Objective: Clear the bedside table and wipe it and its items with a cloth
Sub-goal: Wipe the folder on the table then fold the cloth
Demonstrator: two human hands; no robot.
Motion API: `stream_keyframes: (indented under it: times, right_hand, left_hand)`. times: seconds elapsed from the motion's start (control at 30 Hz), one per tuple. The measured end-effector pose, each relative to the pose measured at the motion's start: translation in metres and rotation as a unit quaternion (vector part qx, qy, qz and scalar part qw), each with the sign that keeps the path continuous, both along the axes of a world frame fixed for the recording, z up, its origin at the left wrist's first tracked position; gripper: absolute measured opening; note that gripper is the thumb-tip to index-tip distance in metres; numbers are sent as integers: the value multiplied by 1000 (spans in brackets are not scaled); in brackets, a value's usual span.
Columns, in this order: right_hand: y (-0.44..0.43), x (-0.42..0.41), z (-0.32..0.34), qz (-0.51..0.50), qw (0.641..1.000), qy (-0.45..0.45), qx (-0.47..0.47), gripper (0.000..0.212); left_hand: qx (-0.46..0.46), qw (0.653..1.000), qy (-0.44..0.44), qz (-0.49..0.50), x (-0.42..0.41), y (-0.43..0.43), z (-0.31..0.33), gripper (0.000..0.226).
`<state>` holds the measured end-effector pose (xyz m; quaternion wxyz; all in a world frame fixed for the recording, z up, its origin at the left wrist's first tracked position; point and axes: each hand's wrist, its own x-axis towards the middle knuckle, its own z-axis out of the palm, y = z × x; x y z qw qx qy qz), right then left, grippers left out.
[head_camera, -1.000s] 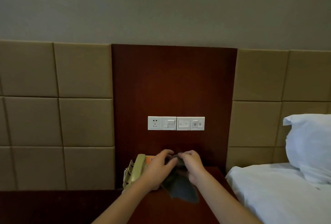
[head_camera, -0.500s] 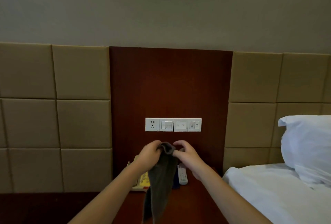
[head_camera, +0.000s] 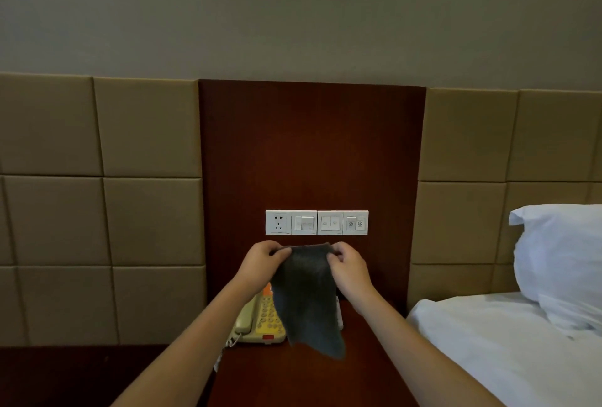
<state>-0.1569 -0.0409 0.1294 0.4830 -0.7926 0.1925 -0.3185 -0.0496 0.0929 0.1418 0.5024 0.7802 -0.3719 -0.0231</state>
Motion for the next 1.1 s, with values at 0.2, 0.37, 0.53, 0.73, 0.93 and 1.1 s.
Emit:
stream_keyframes:
  times: [0.2,0.37,0.53,0.73,0.93,1.1]
  right_hand:
    - [4,4,1,46,999,-24,-10,13]
    - [-4,1,-2,18,998,-34,-45,14]
    - [-4,0,-2,32,998,-10,-62,22]
    - [-6,-7,1,15,998,32,-49,14]
    - [-10,-9,1,-5,999,30,-25,14]
    - [-8,-7,5,-7,1000,1,-6,16]
  left_hand:
    - [-15,999,-30,22,-1,-10,-2,25]
    - [-13,999,-8,35,5,-8,-4,40]
    - [0,993,114,-19,-1,-10,0,41]
    - [41,994,96,-26,2,0,-3,13]
    - [-16,995,88,-41,6,7,-10,18]
    - [-58,990,120,-49,3,6,-4,23]
